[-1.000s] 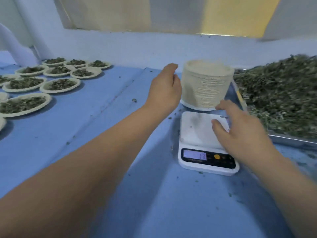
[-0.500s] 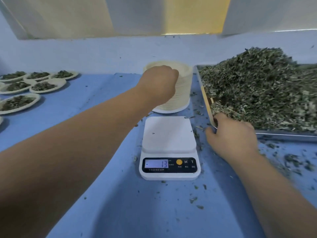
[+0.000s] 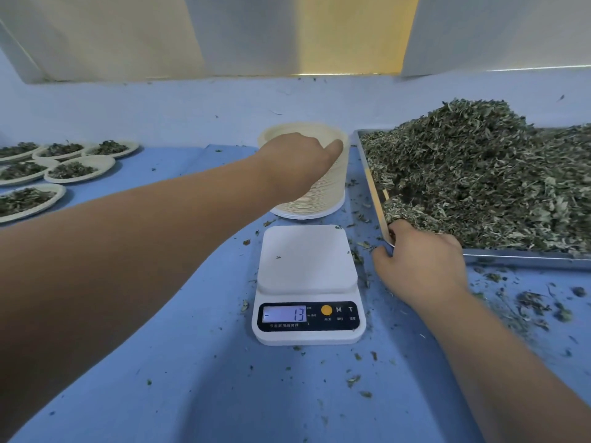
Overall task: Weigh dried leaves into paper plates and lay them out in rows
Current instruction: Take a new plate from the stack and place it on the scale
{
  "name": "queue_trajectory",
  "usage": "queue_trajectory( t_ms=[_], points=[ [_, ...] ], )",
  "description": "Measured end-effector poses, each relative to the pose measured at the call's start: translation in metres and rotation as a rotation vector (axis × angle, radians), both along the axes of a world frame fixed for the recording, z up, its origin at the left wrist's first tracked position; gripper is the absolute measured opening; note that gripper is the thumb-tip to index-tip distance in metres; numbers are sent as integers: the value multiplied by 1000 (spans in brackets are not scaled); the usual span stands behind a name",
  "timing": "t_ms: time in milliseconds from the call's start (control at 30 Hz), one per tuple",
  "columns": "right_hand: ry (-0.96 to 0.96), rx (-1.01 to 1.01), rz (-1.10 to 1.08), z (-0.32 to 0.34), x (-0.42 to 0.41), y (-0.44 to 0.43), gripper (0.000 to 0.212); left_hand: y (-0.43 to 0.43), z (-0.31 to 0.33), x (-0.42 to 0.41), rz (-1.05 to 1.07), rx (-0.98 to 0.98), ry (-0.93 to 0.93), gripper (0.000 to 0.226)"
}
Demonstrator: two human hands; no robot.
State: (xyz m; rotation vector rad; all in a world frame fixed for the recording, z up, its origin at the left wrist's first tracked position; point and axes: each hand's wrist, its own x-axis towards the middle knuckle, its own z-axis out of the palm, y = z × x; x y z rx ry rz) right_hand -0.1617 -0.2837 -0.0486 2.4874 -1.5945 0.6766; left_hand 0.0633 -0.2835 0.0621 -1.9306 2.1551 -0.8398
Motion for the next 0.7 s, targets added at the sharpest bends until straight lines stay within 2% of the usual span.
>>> queue_trajectory(
  t_ms=[133,300,467,533,633,700],
  points=[
    [-6,-5,9,0,-1,0,18,-2,2,4,13,-4,41,64],
    [-7,-11,8,-1,-1,0,17,2,3,7,11,16,-20,60],
    [4,-8,4,-1,-1,0,19,9,2,3,-54,45,-253,83],
    [12,-5,3,-1,-1,1,19,9,4,4,-46,40,-283,87],
    [15,6,-1,0,-1,1,20,6,10,2,-25,-6,-158,95],
    [17,21,-2,1,-1,2,22,6,12,0,2,-66,15,91]
  ],
)
